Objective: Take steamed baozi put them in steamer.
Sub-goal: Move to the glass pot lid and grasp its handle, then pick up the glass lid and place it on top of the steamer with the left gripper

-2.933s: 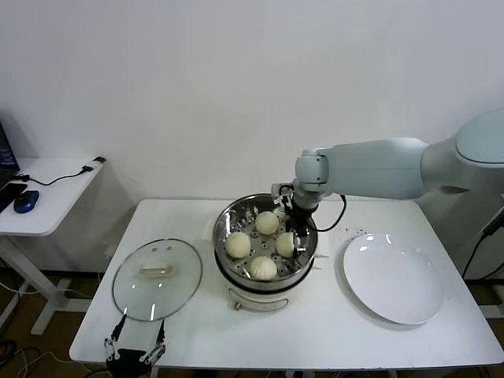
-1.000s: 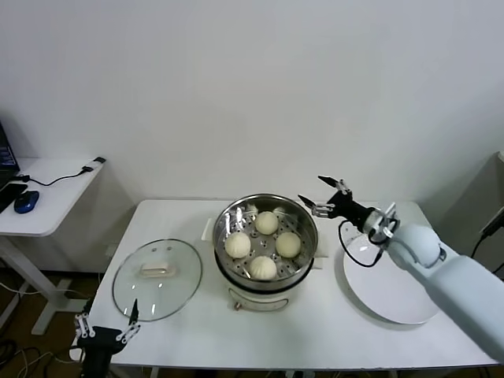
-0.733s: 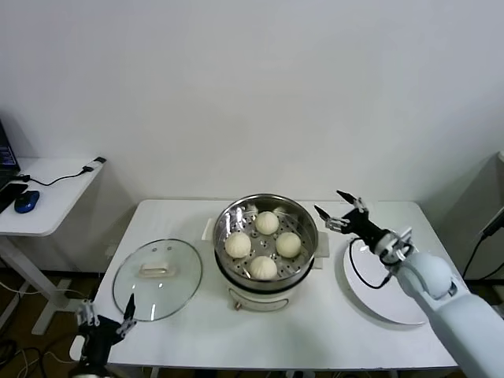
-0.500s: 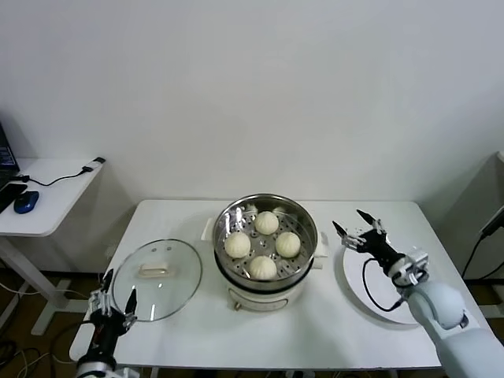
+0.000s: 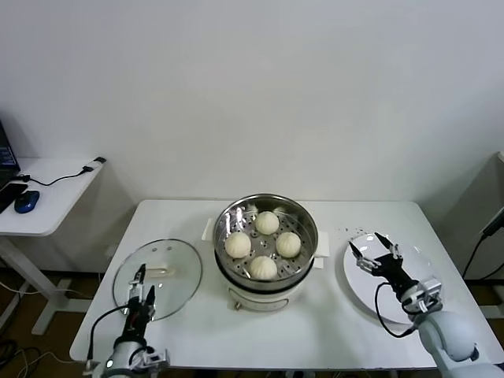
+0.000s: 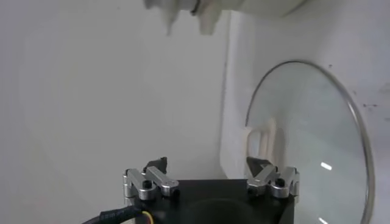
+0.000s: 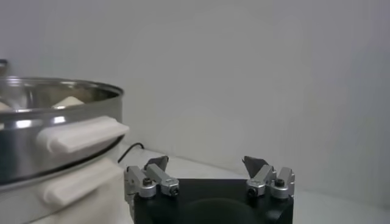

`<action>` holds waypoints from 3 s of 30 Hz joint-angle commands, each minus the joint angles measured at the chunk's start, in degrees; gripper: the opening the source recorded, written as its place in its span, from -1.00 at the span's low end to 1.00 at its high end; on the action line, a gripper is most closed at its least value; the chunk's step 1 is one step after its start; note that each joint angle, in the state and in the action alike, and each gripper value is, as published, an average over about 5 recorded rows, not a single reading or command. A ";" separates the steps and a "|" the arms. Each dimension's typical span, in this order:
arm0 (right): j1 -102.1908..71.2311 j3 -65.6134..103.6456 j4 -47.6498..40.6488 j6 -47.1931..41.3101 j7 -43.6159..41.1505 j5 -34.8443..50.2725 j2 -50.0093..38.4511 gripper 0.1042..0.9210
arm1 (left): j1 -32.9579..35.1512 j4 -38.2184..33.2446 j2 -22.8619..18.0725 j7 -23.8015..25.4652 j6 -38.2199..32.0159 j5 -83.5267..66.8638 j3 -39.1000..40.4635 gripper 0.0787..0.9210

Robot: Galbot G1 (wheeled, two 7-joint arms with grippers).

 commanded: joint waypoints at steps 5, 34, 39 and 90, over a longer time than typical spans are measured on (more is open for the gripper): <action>-3.74 3.52 -0.23 1.00 -0.24 -3.11 2.48 0.76 | -13.92 15.91 0.18 -2.15 5.10 7.77 2.84 0.77; -4.58 4.23 -2.72 3.35 -1.45 -6.79 5.77 0.76 | -20.52 23.25 2.36 -3.28 5.15 3.96 2.49 0.47; -4.64 4.62 -2.98 3.57 -1.60 -6.80 5.82 0.76 | -20.47 23.14 2.36 -3.03 4.87 3.64 2.36 0.12; -0.60 7.12 -9.72 5.46 -2.02 -9.13 4.14 0.76 | -32.44 -7.99 6.22 23.45 42.45 10.54 42.89 -0.83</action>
